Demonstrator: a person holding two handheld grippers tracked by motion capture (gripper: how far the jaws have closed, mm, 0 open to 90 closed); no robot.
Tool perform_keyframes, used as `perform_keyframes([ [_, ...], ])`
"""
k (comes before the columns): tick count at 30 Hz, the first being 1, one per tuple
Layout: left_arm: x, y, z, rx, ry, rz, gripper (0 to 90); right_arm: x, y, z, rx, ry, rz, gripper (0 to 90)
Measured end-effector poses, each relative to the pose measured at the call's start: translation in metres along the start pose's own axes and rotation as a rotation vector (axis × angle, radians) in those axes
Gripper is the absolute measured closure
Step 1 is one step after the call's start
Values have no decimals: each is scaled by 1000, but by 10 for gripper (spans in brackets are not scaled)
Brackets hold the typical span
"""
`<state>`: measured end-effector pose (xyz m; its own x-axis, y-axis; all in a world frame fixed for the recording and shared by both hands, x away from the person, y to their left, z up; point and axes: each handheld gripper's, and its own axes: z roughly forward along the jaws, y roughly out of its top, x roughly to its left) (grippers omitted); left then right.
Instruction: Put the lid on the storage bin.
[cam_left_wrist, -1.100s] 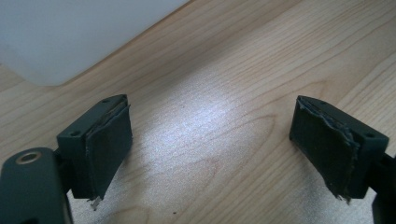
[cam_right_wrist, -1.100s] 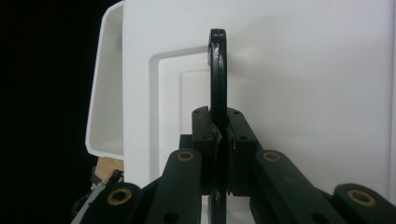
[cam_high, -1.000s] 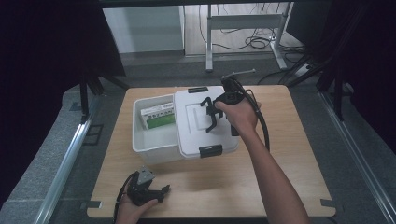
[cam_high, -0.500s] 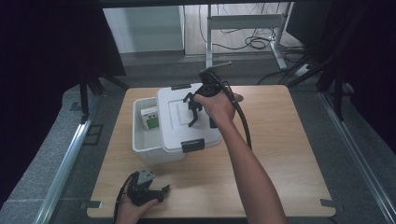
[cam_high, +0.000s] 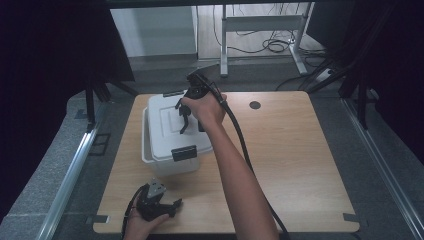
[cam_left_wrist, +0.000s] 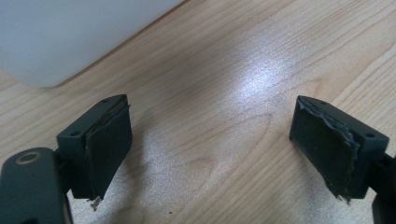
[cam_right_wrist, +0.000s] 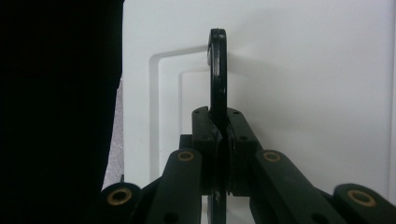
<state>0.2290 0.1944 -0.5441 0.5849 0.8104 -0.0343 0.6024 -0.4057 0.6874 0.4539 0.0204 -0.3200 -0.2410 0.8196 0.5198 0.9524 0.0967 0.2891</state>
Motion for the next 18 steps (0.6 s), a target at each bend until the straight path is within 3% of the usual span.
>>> perform_keyframes([
  [12, 0, 0, 0, 3, -5, 7, 130, 24, 11, 29, 33, -12, 15, 846],
  [18, -1, 0, -1, 3, -5, 4, 130, 22, 16, 39, 40, -27, 35, 846],
])
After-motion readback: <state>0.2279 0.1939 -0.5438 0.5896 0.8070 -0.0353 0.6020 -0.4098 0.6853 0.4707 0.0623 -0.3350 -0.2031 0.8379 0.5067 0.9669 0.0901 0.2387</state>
